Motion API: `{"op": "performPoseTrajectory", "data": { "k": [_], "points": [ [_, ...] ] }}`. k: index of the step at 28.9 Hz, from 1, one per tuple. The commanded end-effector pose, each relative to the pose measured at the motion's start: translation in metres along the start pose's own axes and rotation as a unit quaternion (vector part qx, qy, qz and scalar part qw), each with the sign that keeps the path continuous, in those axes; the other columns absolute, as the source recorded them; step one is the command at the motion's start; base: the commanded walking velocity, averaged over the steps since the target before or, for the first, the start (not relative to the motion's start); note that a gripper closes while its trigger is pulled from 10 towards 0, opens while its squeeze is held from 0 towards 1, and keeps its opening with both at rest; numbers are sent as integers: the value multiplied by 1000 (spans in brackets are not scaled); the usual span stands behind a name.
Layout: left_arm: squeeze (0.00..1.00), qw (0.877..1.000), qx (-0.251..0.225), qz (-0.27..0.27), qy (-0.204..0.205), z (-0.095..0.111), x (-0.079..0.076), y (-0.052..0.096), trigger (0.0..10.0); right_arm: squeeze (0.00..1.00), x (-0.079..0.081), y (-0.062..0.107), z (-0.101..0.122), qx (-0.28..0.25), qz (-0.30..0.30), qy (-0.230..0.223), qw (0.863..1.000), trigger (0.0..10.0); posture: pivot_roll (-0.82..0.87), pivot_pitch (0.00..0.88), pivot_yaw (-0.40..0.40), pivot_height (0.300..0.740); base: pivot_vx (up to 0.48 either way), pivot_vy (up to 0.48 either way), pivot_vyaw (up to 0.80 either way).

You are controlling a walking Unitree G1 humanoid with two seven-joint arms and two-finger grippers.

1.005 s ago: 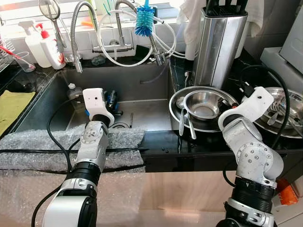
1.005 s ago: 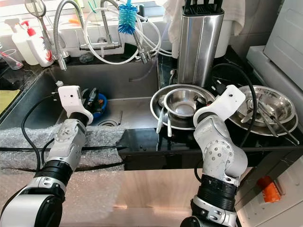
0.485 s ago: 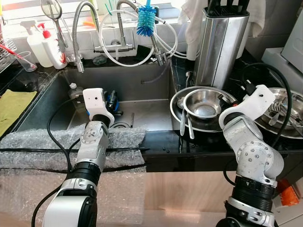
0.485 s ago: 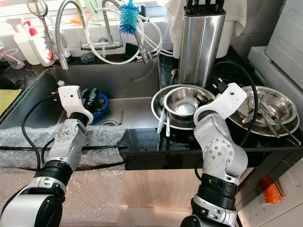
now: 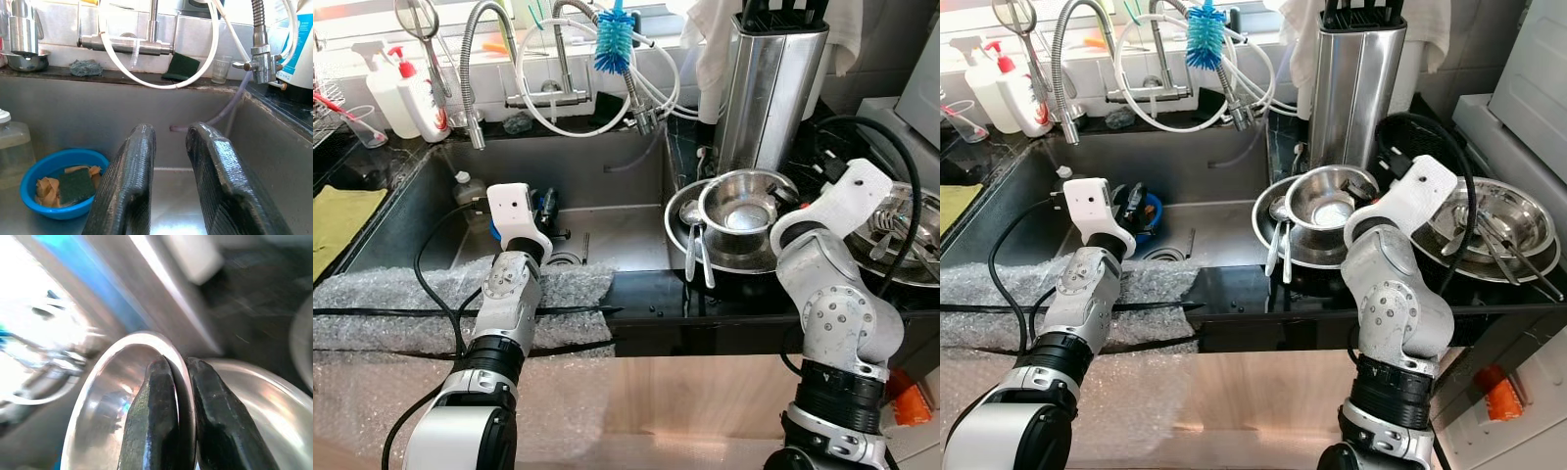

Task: Kitchen organization

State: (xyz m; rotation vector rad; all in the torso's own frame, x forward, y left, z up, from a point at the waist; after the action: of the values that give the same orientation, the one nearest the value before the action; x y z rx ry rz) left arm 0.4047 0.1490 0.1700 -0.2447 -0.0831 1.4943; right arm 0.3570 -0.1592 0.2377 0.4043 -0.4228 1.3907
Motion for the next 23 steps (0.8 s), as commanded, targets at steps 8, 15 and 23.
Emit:
{"op": "performPoseTrajectory", "data": {
  "k": [8,15,23],
  "points": [
    [0,1000,-11,13,19,6,4,-2,10000,0,39,9,34,-103,92,17,990,10000,-52,27,71,740,0,0,0],
    [0,997,-11,22,68,5,2,-2,10000,0,55,14,36,-134,176,0,975,10000,-48,17,72,740,0,0,0],
    [0,991,-21,34,127,9,8,-1,10000,0,60,14,16,-94,274,-136,947,10000,-37,0,74,740,0,0,0]
  ]
}}
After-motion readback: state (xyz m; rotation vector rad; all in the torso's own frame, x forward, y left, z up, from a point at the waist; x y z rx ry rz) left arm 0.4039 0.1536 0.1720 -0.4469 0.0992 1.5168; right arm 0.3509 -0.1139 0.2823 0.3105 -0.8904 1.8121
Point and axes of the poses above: a point about 5 cm out from each wrist's last joint towards the gripper, its own y axis pointing back from the gripper into the wrist, its own z axis along the axis of the wrist's last joint, x = y × z, the point moved 3 cm from there along -y, pointing out of the wrist towards the gripper, and after that the axes turned 4 degrees about -y, right-handed, at the moved point
